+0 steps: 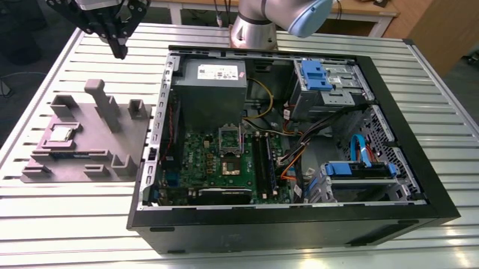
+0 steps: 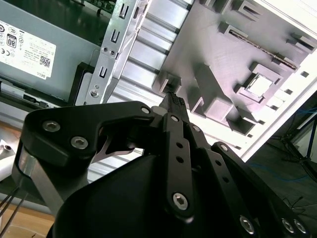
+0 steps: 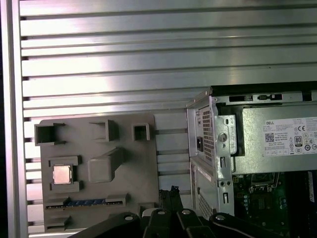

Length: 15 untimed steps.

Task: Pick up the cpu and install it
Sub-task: 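Reach for the cpu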

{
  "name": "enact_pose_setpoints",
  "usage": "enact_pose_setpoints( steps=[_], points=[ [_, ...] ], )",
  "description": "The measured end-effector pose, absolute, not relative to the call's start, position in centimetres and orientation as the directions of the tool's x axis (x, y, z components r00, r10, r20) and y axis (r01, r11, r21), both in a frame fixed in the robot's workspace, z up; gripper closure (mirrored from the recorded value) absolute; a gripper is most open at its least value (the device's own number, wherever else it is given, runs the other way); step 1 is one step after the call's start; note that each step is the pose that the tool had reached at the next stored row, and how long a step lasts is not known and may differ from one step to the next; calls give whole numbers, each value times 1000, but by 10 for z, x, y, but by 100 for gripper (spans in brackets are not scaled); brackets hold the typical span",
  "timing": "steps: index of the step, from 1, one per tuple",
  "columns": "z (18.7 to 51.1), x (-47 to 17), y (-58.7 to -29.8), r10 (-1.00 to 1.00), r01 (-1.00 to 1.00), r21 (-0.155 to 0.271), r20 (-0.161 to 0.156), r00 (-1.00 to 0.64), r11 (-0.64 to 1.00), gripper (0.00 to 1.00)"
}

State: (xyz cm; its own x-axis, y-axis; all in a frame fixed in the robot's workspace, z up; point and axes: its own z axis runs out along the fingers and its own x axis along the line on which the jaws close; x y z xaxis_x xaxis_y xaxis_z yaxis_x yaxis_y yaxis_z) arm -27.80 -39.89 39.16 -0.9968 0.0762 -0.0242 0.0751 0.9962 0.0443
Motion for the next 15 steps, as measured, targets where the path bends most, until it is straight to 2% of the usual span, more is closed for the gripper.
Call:
enact_pose_setpoints(
  steps=[15],
  points=[
    [392,-281,-399,76,75,44,-24,-997,996,90]
  ],
)
